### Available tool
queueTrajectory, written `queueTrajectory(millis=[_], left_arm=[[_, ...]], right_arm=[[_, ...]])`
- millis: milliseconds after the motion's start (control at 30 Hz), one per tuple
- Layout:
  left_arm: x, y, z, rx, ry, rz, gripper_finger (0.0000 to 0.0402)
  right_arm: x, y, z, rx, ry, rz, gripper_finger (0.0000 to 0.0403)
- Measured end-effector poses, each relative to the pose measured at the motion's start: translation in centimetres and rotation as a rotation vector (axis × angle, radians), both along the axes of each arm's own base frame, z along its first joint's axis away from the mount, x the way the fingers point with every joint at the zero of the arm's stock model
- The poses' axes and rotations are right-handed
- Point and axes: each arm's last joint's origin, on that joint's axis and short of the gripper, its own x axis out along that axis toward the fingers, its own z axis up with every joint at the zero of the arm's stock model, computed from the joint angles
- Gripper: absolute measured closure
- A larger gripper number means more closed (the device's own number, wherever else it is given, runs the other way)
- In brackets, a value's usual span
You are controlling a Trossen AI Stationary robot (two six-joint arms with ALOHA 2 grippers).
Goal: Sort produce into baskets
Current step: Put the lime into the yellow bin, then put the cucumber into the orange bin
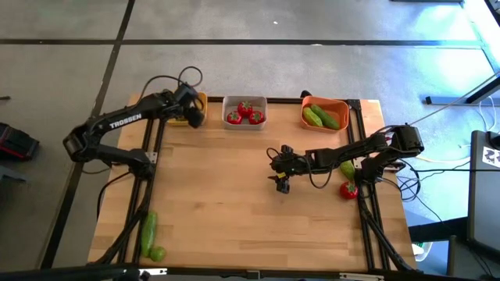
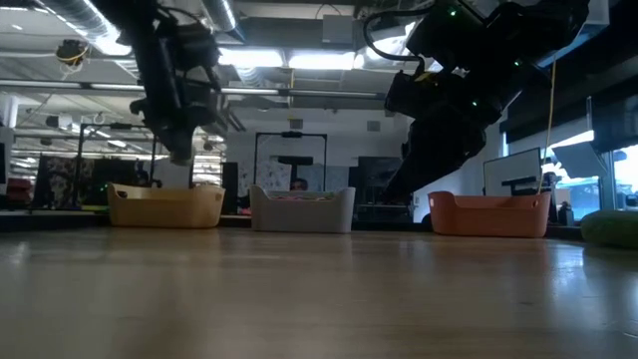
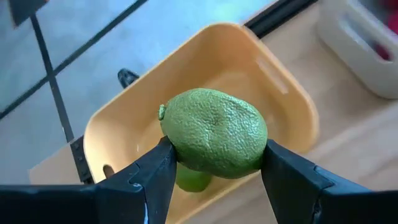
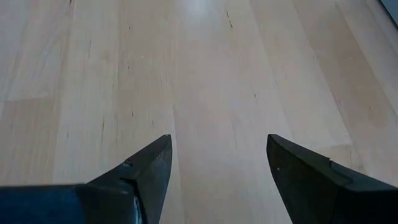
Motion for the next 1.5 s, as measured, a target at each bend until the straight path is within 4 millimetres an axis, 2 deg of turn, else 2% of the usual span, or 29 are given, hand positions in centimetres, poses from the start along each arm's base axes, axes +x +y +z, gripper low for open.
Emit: queueTrajectory(millis=[300, 433, 600, 767, 900, 1000, 1100, 1267, 1500], left_arm=[[-0.8, 0.7, -1.8, 0.013, -0.012, 0.040, 0.0191], [-0.9, 0.7, -2.2, 0.015, -0.004, 0.030, 0.0164], [-0.9, 0.6, -2.1, 0.005, -0.001, 0.031, 0.0120], [-0.3, -0.1, -0.5, -0.037, 0.005, -0.014, 0.0111], [0.7, -1.5, 2.3, -0.066, -0.061, -0.092, 0.0110], [1.6, -3.2, 4.2, -0.106, -0.178, -0.175, 0.0110], [2.6, -5.0, 5.4, -0.150, -0.266, -0.269, 0.0110], [4.3, -8.3, 5.5, -0.209, -0.299, -0.383, 0.0110], [6.2, -13.2, 4.8, -0.291, -0.291, -0.514, 0.0110]], right_arm=[[0.0, 0.0, 0.0, -0.003, 0.000, -0.003, 0.0151], [0.0, 0.0, 0.0, -0.004, -0.001, -0.003, 0.0151], [0.0, 0.0, 0.0, -0.004, 0.000, -0.003, 0.0151], [0.0, 0.0, 0.0, -0.004, 0.000, -0.003, 0.0151], [0.0, 0.0, 0.0, -0.004, 0.000, -0.004, 0.0151], [0.0, 0.0, 0.0, -0.005, 0.000, -0.004, 0.0151], [0.0, 0.0, 0.0, -0.005, -0.001, -0.004, 0.0151], [0.0, 0.0, 0.0, -0.023, 0.002, 0.012, 0.0151], [0.0, 0.0, 0.0, -0.026, 0.001, 0.015, 0.0151]])
